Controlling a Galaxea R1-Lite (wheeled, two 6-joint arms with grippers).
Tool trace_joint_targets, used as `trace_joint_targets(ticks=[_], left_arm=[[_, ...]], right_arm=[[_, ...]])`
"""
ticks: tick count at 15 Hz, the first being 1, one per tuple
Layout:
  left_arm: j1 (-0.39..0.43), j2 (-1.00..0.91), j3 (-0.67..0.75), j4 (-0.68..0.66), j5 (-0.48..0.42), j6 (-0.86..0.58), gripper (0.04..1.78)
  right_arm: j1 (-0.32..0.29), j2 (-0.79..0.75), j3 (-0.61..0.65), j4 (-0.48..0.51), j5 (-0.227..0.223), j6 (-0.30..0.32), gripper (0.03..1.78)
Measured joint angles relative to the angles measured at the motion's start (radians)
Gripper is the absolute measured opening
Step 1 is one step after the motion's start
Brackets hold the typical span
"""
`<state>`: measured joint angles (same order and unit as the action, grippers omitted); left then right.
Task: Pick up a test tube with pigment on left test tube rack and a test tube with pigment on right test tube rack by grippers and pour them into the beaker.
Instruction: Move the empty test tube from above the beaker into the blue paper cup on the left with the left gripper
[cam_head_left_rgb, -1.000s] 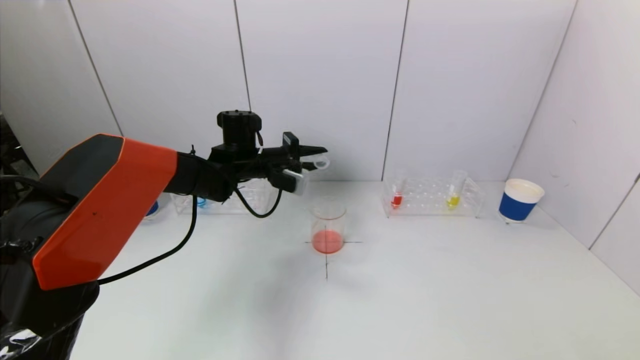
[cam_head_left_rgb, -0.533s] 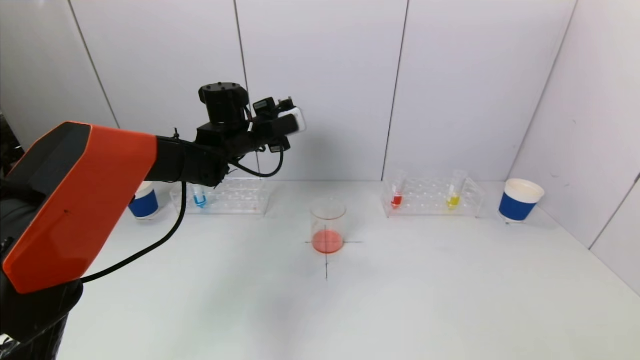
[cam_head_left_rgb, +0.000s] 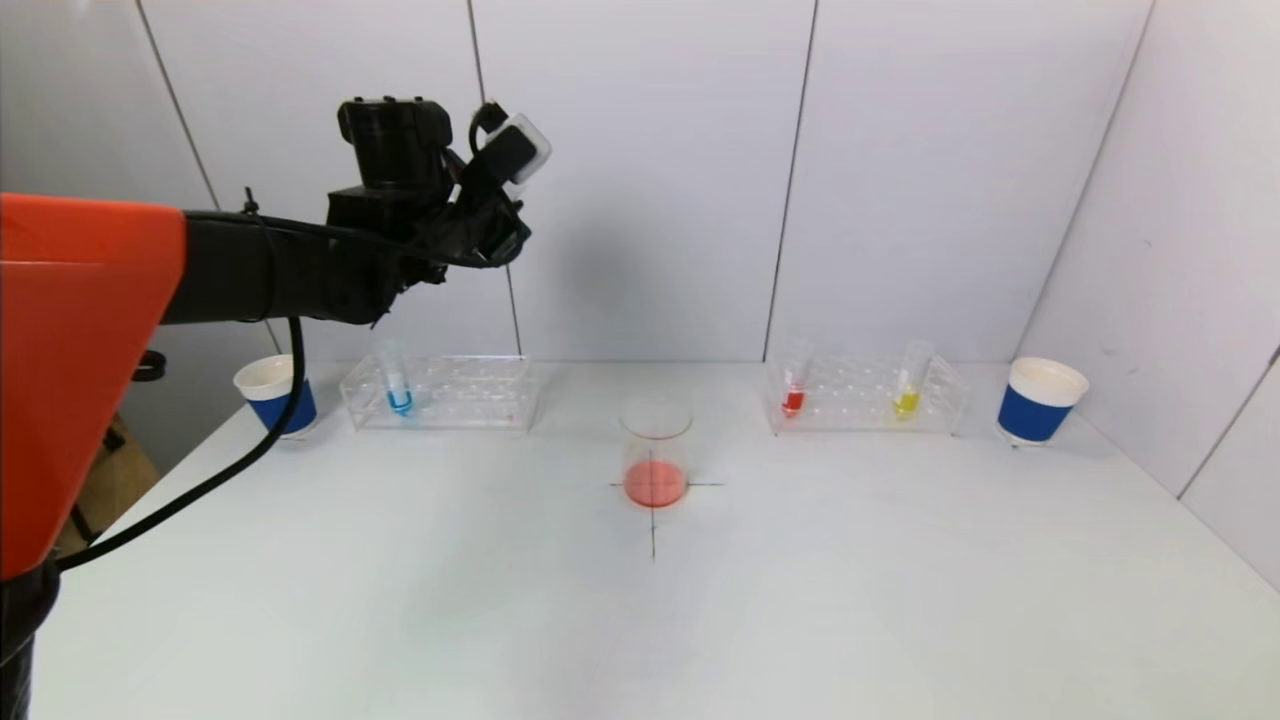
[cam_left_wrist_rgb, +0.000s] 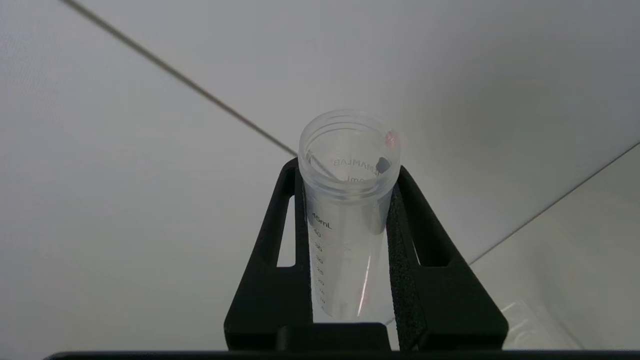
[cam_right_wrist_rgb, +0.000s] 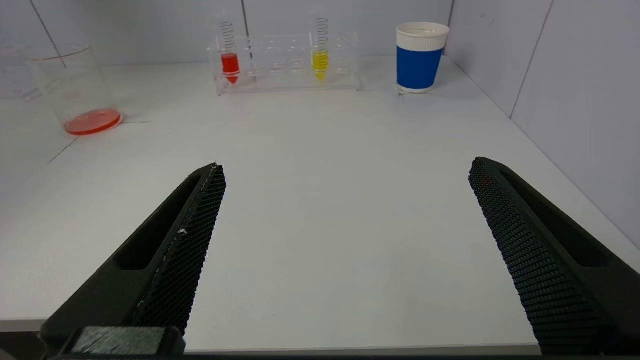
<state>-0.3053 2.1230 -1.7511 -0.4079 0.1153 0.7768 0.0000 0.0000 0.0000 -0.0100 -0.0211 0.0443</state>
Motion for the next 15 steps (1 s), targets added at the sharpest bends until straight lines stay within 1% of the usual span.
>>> trace_joint_targets(ticks=[3,5,7,9,11,13,15], left_arm=[[0.046,-0.082,-0.002,0.168,0.106,-0.195,0.45],[0.081,-0.127,-0.002,0.257,0.12,-0.353,0.45],[0.13,-0.177,0.014,0.31,0.124,-0.491,0.45],[0.189,-0.231,0.057,0.351,0.127,-0.547,0.45],[0.24,-0.276,0.112,0.349,0.13,-0.583,0.45],[0.284,-0.309,0.176,0.329,0.131,-0.595,0.45],[0.322,-0.333,0.254,0.272,0.128,-0.6,0.45]], right_arm=[[0.0,0.0,0.0,0.0,0.0,0.0,1.77],[0.0,0.0,0.0,0.0,0.0,0.0,1.77],[0.0,0.0,0.0,0.0,0.0,0.0,1.77],[0.0,0.0,0.0,0.0,0.0,0.0,1.77],[0.0,0.0,0.0,0.0,0.0,0.0,1.77],[0.0,0.0,0.0,0.0,0.0,0.0,1.77],[0.0,0.0,0.0,0.0,0.0,0.0,1.77]])
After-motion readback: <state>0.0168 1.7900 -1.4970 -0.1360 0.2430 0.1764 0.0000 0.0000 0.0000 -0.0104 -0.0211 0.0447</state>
